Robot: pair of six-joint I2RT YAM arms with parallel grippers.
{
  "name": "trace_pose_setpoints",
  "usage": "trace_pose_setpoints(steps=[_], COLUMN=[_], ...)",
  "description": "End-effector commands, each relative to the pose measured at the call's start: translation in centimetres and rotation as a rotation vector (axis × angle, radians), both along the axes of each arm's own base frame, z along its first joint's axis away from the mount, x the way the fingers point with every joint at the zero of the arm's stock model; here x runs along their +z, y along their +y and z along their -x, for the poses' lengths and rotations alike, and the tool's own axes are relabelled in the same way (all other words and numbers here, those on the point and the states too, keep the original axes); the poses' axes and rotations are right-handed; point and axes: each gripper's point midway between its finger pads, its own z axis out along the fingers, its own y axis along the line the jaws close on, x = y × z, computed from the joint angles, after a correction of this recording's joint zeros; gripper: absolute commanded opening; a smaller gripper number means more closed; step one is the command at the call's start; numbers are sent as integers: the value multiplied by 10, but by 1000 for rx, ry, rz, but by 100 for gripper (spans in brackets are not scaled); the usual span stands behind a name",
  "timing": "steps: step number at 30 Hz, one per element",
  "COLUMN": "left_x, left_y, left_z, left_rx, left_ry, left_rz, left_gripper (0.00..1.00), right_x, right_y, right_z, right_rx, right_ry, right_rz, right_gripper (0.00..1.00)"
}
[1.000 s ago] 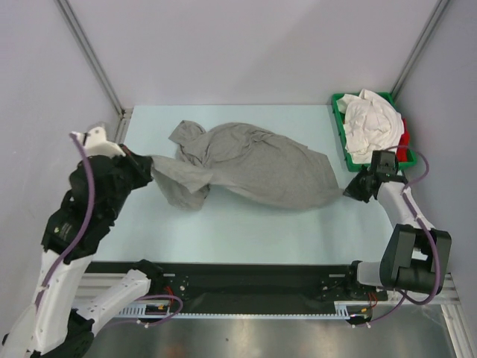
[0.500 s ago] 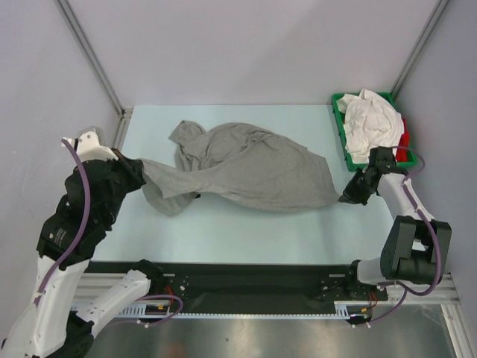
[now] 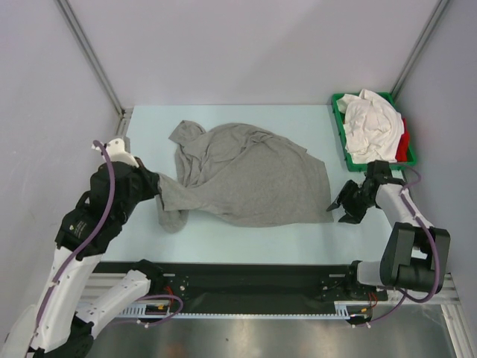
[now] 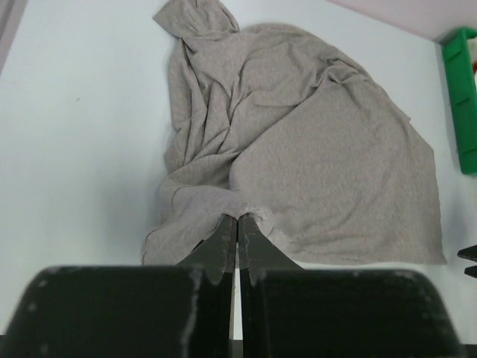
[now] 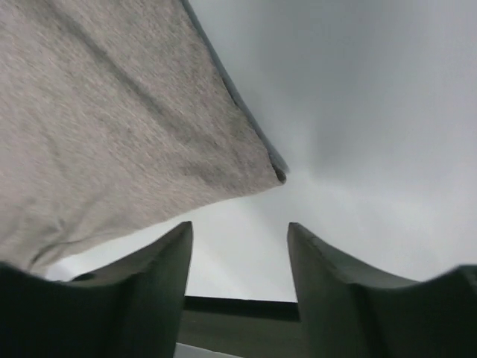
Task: Fold and stack the t-shirts
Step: Flatten the tshirt out
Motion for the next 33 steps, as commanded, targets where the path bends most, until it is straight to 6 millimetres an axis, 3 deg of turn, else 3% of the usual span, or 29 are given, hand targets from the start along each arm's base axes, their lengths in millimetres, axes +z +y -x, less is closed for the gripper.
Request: trace_pose_setpoints(steps=[1, 8, 10, 11, 20, 28, 31, 32, 33], left_x=[6, 7, 9, 8, 11, 12, 13, 14, 14], left_y=[-14, -20, -21, -22, -23, -20, -19, -18, -17], left_z=[-7, -11, -13, -14, -13, -13, -12, -11, -11], left_rx=[-48, -83, -91, -95, -108, -97, -94, -86, -83], left_ry=[-24, -25, -27, -24, -31, -39, -42, -47, -48], left_rz=[45, 34, 28, 22, 18, 10, 11, 17, 18], left_gripper=[0, 0, 0, 0, 0, 0, 0, 0, 0], right_x=[4, -13, -21, -24, -40, -62, -66, -66, -64], right_y=[9, 12, 9, 7, -2, -5, -3, -2, -1], right_z=[-6, -8, -7, -7, -4, -4, -5, -8, -9], right_rx=[-73, -192, -239, -266, -409, -411, -401, -397, -388], right_ry=[-70, -126, -107, -96, -28, 60, 77, 69, 64], right_rz=[-56, -91, -74, -67, 43, 148, 144, 136, 134], right_gripper=[63, 63, 43, 42, 49, 45, 30, 20, 2])
